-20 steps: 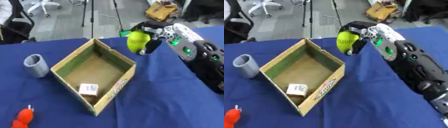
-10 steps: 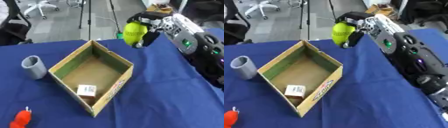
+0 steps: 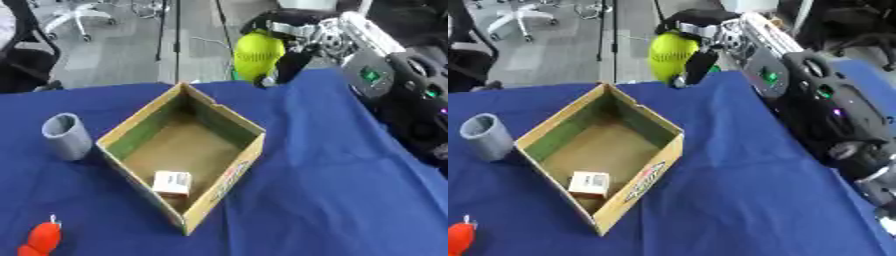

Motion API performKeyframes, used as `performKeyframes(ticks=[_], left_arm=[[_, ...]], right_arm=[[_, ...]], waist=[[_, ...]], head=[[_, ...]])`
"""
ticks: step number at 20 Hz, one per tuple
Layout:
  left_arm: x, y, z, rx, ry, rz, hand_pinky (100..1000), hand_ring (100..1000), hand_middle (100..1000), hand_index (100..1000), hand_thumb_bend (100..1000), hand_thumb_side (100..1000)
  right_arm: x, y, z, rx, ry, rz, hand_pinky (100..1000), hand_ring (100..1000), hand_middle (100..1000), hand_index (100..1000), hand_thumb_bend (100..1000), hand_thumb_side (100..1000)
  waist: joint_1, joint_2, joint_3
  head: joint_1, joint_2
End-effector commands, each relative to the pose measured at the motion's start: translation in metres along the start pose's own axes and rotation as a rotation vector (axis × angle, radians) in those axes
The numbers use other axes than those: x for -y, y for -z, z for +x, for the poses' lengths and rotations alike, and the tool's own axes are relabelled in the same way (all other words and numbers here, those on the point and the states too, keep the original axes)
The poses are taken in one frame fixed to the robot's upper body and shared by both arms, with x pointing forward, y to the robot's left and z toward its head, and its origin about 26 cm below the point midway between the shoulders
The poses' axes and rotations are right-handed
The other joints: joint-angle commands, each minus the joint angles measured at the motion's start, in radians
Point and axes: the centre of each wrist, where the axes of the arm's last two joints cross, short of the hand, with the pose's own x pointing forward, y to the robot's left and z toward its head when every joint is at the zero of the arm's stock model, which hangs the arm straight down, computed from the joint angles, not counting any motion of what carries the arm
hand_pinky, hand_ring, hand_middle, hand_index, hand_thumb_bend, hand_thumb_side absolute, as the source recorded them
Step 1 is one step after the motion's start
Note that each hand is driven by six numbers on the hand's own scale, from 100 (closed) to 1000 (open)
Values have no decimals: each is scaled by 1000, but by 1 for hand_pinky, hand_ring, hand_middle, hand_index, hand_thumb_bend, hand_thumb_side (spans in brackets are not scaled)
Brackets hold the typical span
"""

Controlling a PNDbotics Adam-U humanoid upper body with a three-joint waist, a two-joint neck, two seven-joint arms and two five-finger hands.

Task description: Pick up objects on the table and place them in the box.

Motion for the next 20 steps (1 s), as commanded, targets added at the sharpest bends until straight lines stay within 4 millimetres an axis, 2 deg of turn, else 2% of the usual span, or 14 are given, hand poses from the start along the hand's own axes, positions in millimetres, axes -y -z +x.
performKeyframes(ticks=[1,11,20], left_arm=[[-2,9,3,43,1,-3,930,864,836,801,100,976],[0,10,4,44,-10,-2,931,863,836,801,100,975],[2,10,6,40,-25,2,931,863,836,801,100,974]], right_arm=[[22,-5,9,32,-23,-36,372,484,277,409,112,170],[29,4,40,119,-33,-16,368,482,268,402,108,169],[19,17,61,181,-28,27,366,482,260,395,102,172]], waist=[[-3,-24,2],[-8,-25,15],[-3,-18,33]], head=[[-2,2],[-11,1],[-29,-8]])
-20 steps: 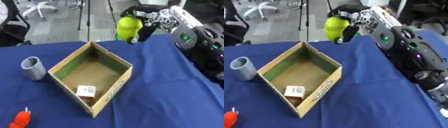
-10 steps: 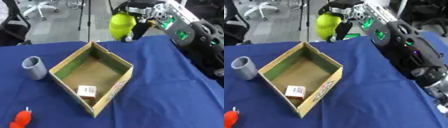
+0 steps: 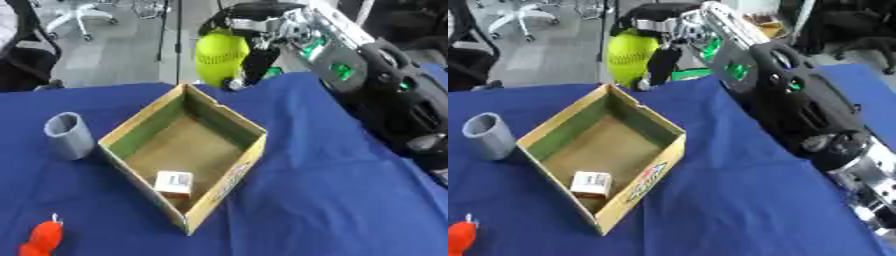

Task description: Pick up objects on the table and place them in the box.

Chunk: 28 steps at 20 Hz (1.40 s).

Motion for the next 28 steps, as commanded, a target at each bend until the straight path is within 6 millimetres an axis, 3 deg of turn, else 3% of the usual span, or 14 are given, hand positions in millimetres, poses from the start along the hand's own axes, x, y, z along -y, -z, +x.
performKeyframes(ticks=[1,18,23,28], left_arm=[[1,9,5,34,-18,6,931,863,836,801,100,974],[5,9,7,24,-41,20,932,862,836,802,100,974],[6,9,7,23,-44,24,932,861,836,802,100,974],[6,8,7,22,-45,24,932,861,836,802,100,975]], right_arm=[[12,1,6,21,-12,-20,366,482,260,395,102,172],[-29,22,3,42,32,63,371,489,276,406,104,184],[-39,26,1,39,-3,75,421,530,344,550,166,222],[-47,28,-1,43,-50,83,448,560,381,586,205,251]], waist=[[2,-16,5],[11,6,34],[12,10,41],[13,13,44]], head=[[-8,-8],[-26,-21],[-30,-25],[-29,-30]])
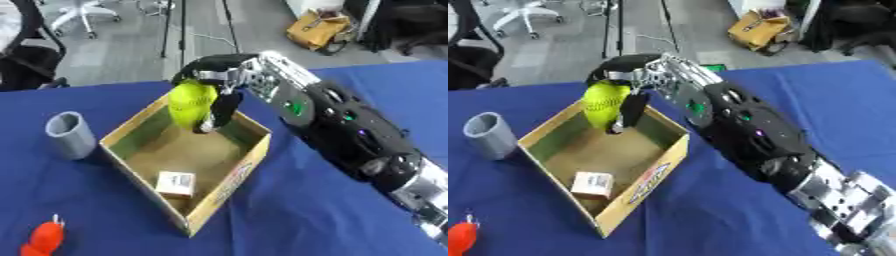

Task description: Pick up objects on the table and place them in the box.

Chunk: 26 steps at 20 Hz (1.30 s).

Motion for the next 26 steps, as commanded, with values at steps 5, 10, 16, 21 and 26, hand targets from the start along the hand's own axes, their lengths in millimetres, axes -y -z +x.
performKeyframes(ticks=[5,10,16,21,26], left_arm=[[1,8,5,28,-17,9,933,861,836,801,100,974],[1,7,5,26,-16,8,934,861,836,802,100,975],[1,7,5,26,-15,7,934,860,835,801,100,975],[1,8,5,30,-16,8,934,860,835,801,100,976],[1,8,5,31,-16,9,935,860,835,802,100,975]], right_arm=[[-1,2,-1,6,-74,-15,463,578,412,607,240,277],[-8,4,-3,7,-93,-32,528,646,460,687,307,334],[-2,1,0,24,-168,-45,670,773,628,822,447,500],[2,0,2,17,-224,-40,774,829,721,878,468,548],[6,-2,2,27,-240,-27,852,894,772,909,474,608]], waist=[[3,-14,3],[4,-14,2],[3,-15,-2],[2,-16,-6],[1,-16,-8]], head=[[0,-16],[2,-18],[3,-15],[5,-16],[7,-18]])
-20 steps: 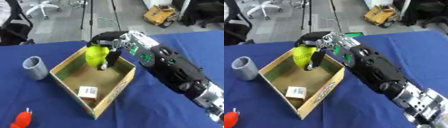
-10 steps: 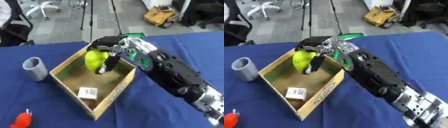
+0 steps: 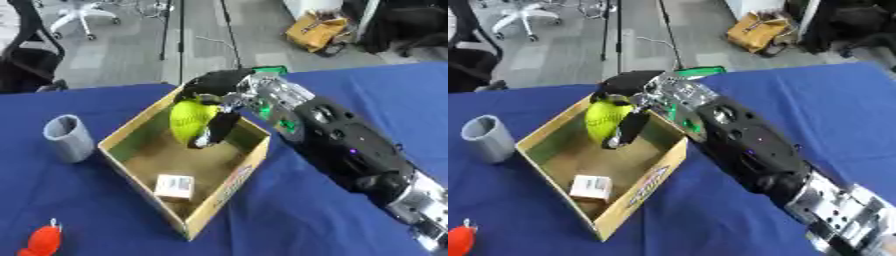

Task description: Pick up objects on the table and place them in the box.

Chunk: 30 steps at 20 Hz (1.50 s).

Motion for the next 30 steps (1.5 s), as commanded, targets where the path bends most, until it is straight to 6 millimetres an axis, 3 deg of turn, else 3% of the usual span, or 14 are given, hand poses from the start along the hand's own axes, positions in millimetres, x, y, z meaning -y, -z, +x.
performKeyframes(ticks=[1,5,8,15,24,30], left_arm=[[1,8,5,32,-12,8,936,860,835,801,100,976],[1,9,5,34,-13,10,936,860,835,801,100,977],[1,9,5,35,-14,10,937,860,835,801,100,978],[1,9,5,34,-13,10,937,859,834,801,100,978],[0,9,4,37,-9,9,938,859,834,801,100,979],[-2,9,3,39,1,8,938,860,836,804,100,979]], right_arm=[[21,-8,-3,-2,-40,-34,956,972,877,979,485,741],[26,-11,-1,33,-40,-18,1000,1000,912,1000,481,770],[29,-13,0,46,-40,-8,1000,1000,996,1000,450,766],[38,-18,3,61,-25,-18,1000,1000,1000,1000,440,789],[74,-42,3,22,-5,-178,1000,1000,995,1000,413,787],[106,-75,0,-9,36,-405,1000,1000,957,1000,373,794]], waist=[[1,-19,0],[0,-20,-3],[-1,-21,-4],[-2,-21,-5],[-3,-24,-11],[2,-31,-16]], head=[[4,-9],[5,-11],[6,-11],[9,-9],[11,2],[14,5]])
